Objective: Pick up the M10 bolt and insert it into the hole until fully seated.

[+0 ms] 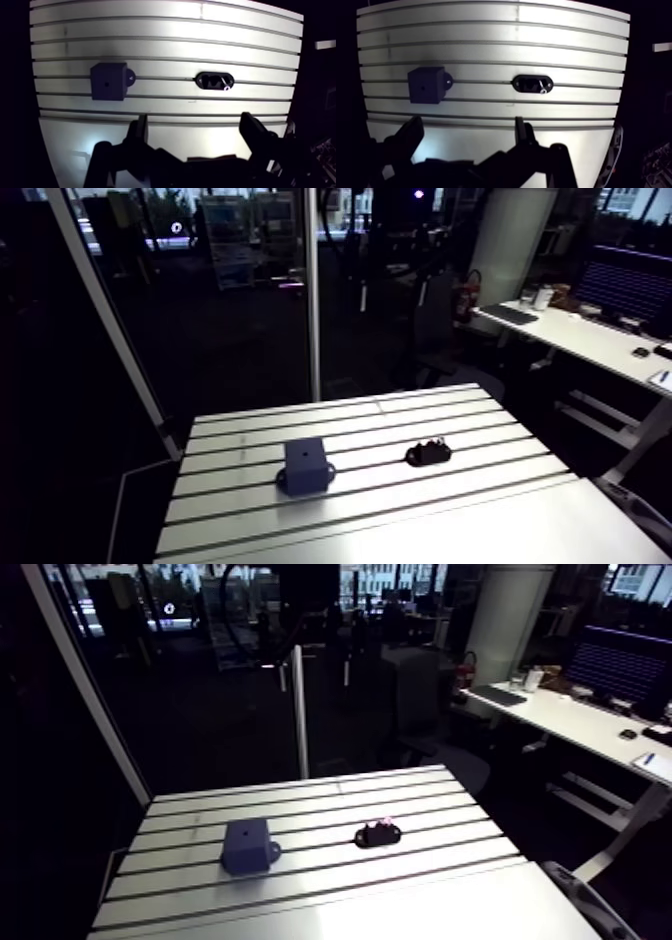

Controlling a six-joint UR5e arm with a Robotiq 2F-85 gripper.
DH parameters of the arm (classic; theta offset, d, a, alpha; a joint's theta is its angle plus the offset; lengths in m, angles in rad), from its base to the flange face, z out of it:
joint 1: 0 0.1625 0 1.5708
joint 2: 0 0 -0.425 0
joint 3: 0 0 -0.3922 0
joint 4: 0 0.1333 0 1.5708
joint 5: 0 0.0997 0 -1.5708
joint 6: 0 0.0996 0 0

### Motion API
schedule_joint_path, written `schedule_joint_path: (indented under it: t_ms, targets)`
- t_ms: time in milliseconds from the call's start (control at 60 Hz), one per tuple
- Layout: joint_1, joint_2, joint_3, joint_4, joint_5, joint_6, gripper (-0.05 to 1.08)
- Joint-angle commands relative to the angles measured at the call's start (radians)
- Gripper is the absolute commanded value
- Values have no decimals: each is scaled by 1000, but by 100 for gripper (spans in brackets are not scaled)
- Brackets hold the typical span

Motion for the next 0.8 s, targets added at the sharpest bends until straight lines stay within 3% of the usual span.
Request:
schedule_joint_path:
  t_ms: [17,233,800]
  targets:
    - [-44,0,73,-73,-1,-45,1]
    - [-132,0,138,-142,0,-117,1]
    - [-178,70,194,-181,-4,-150,1]
